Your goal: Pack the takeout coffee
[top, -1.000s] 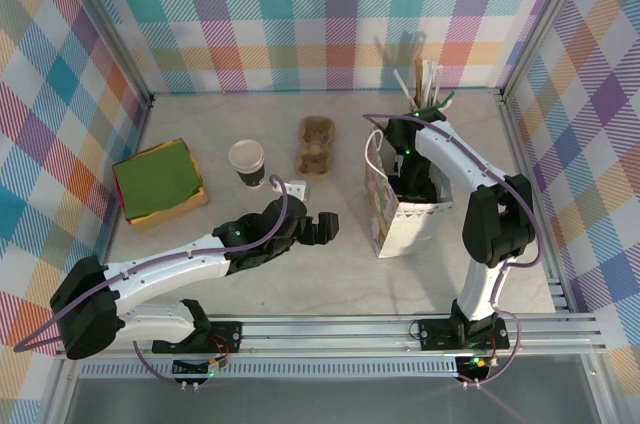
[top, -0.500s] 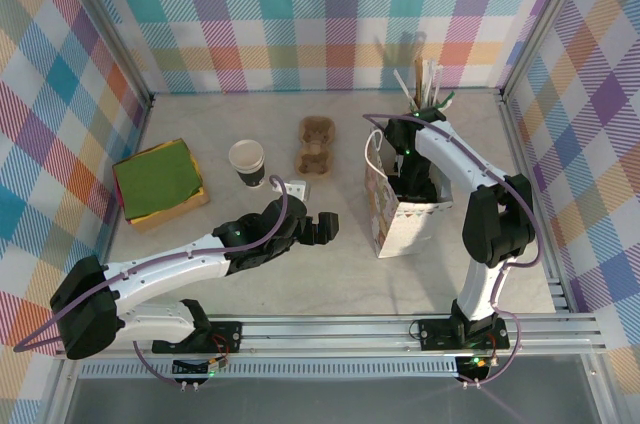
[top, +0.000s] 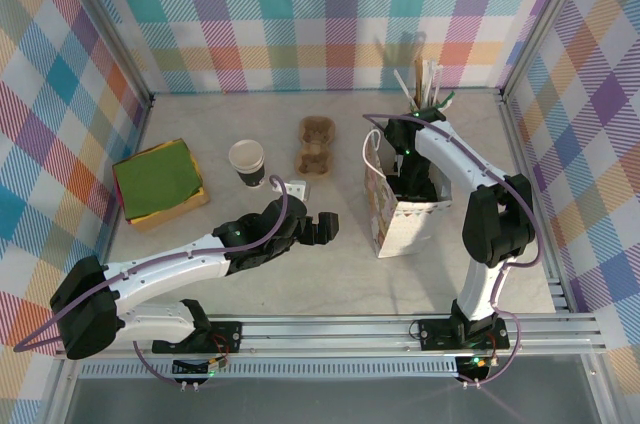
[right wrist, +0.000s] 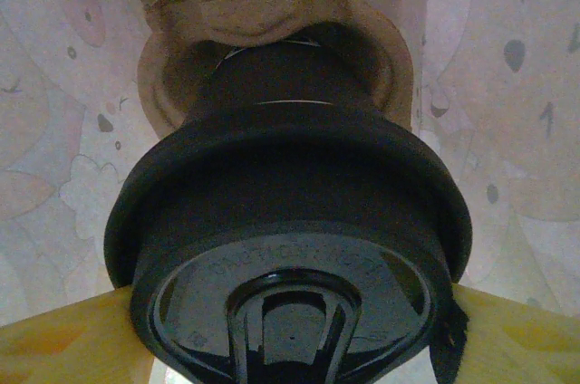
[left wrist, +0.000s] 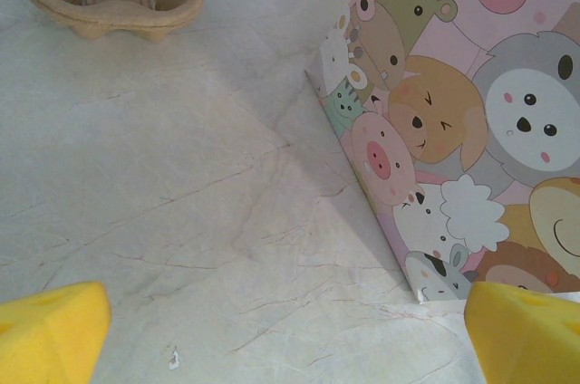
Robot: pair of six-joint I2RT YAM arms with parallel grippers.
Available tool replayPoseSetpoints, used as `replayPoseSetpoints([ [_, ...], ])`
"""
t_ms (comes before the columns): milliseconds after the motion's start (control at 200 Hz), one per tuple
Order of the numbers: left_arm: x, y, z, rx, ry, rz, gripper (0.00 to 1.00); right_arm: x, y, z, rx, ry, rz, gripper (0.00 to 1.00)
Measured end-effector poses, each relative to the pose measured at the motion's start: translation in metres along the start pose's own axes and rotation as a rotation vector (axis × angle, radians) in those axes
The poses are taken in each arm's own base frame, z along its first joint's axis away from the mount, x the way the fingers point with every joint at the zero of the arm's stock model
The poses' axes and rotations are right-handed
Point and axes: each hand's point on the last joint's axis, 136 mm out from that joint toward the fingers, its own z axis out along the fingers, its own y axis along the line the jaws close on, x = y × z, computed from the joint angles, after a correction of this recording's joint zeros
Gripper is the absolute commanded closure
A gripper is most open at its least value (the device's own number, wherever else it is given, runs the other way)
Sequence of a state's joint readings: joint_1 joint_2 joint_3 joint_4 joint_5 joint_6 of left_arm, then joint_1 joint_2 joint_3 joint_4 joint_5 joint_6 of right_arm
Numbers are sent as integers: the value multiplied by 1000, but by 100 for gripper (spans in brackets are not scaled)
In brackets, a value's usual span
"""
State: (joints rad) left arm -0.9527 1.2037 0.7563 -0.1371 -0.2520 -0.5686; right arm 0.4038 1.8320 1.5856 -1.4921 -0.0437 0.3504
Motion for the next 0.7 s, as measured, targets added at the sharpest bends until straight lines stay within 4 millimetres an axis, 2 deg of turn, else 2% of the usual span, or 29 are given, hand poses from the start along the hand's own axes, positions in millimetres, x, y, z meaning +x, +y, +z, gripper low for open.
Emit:
replayPoseSetpoints([
  [700,0,0,0,0,0,0,0,-2,3,1,-13,-1,-1,23],
])
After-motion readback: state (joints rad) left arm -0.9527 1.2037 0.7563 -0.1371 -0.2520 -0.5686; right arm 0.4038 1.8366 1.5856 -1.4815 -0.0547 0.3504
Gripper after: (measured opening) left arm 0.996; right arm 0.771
